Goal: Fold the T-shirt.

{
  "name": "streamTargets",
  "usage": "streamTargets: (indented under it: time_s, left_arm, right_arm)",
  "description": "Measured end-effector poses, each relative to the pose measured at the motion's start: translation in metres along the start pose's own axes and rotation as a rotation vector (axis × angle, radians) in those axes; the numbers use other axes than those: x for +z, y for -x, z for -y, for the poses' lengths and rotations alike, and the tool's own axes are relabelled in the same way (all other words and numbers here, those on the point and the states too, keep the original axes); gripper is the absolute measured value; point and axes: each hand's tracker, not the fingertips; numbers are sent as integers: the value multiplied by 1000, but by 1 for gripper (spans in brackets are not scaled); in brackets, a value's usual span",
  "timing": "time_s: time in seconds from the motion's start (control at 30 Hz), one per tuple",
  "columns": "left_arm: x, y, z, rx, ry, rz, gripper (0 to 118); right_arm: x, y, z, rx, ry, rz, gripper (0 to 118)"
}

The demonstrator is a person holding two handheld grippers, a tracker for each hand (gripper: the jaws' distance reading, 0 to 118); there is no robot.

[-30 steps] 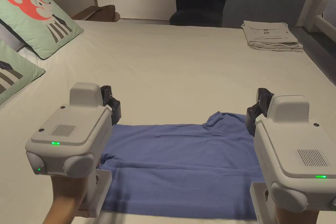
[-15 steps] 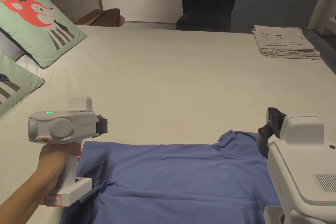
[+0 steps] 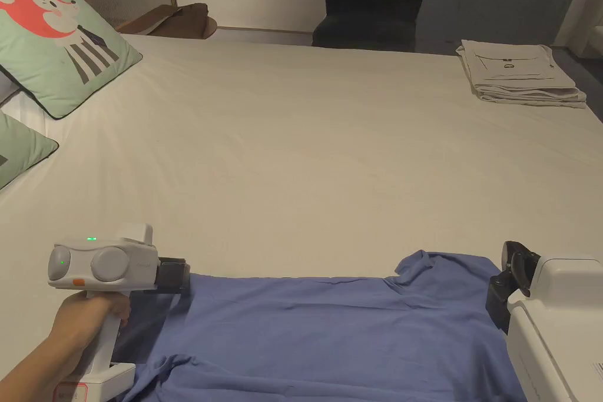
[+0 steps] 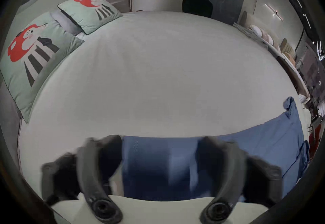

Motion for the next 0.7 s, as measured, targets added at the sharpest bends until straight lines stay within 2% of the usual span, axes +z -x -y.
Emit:
streamTargets:
  time_s: [0.03, 0.1, 0.2, 0.4, 0.53, 0.57, 0.6, 0.63, 0.7]
  left_arm:
    - [-2, -4, 2, -16, 13, -2, 55]
    - [0, -8, 7, -37, 0, 1, 51]
    - [6, -9, 6, -45, -18, 19, 8]
    - [32, -20, 6, -98, -92, 4, 5]
    - [57, -19, 7, -80, -161, 43, 4]
    - [61, -19, 7, -73, -167, 56, 4]
    - [64, -19, 7, -74, -168, 65, 4]
    - [68, -19, 8, -76, -178, 73, 4]
    - [74, -20, 7, -96, -190, 75, 3]
  right_arm:
    - [-1, -1, 2, -3, 4, 1, 0]
    - [-1, -4, 4, -5, 11, 6, 0]
    - [-2, -10, 5, -10, 21, 8, 0]
    - [-27, -45, 0, -76, 85, 17, 0]
    - [-78, -72, 3, -149, 252, -13, 0]
    - [-93, -76, 6, -159, 300, -12, 4]
    - [-109, -80, 10, -155, 363, -21, 15]
    - [-123, -83, 15, -167, 402, -23, 41]
    - [-150, -85, 28, -173, 475, -32, 81]
